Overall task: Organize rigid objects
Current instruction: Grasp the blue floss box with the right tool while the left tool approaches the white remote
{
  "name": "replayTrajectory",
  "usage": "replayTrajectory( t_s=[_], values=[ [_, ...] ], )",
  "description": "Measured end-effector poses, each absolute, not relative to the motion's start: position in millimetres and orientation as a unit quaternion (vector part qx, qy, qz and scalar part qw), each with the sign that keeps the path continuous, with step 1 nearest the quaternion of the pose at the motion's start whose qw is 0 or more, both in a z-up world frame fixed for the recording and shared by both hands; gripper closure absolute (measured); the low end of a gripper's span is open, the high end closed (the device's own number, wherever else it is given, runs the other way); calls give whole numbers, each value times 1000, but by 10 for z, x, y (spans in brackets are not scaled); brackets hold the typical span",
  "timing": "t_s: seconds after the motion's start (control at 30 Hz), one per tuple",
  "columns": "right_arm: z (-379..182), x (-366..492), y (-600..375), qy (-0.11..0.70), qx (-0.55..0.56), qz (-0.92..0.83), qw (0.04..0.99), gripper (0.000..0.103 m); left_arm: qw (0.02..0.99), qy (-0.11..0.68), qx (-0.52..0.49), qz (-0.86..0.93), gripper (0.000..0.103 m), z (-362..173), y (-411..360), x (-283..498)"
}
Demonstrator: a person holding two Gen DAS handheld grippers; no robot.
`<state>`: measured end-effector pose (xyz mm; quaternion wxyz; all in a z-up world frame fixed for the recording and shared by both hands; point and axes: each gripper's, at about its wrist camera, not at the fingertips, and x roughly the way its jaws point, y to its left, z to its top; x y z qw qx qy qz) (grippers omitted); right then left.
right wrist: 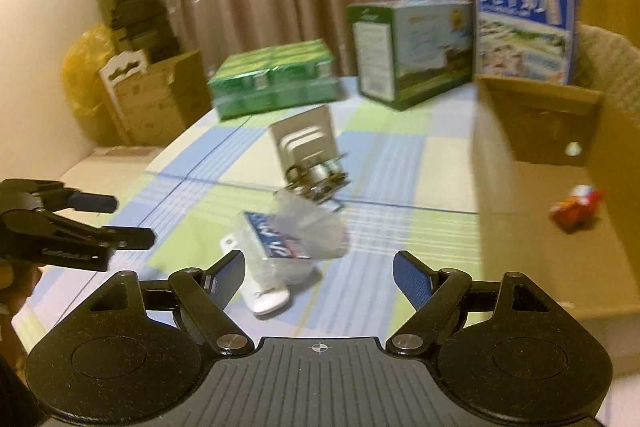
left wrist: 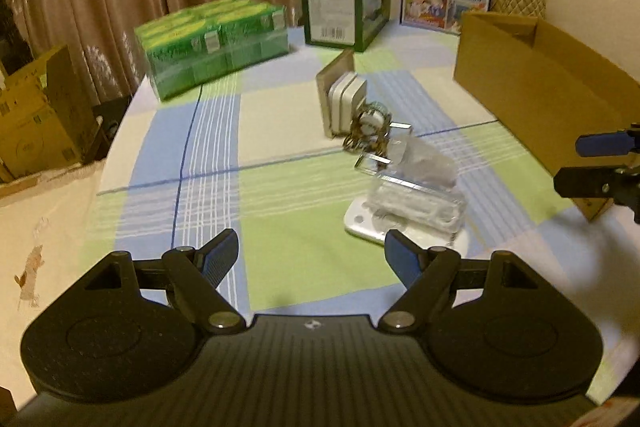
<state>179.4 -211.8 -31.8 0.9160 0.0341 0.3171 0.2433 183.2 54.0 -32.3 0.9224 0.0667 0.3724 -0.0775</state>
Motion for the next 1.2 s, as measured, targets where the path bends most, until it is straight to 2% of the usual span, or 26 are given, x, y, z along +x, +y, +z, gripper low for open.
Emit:
replayTrajectory(
  t_s=[0.43, 0.5, 0.57, 0.63, 0.87, 1.1, 1.2],
  values=[
    [-762, 2493, -1753, 370, 51, 310, 875, 25, 914, 391, 64, -89, 26, -537, 592, 2233],
    [-812, 2556, -1722, 377, 45, 313, 871, 28, 911, 395, 74, -91, 26, -564, 566, 2251],
    [-858, 2598, -1684, 384, 44, 314, 867, 37, 909, 399, 81, -91, 26, -592, 547, 2262],
    [-895, 2636, -1668, 392, 46, 318, 862, 41, 907, 403, 83, -90, 26, -612, 537, 2268],
    [-977, 2756, -1663, 410, 81, 326, 848, 43, 906, 405, 77, -92, 26, -620, 528, 2287],
    [-882, 2625, -1602, 398, 29, 308, 864, 45, 904, 413, 66, -94, 26, -645, 527, 2289],
    [-832, 2457, -1521, 377, -63, 278, 881, 45, 903, 415, 61, -91, 26, -658, 541, 2284]
  ],
)
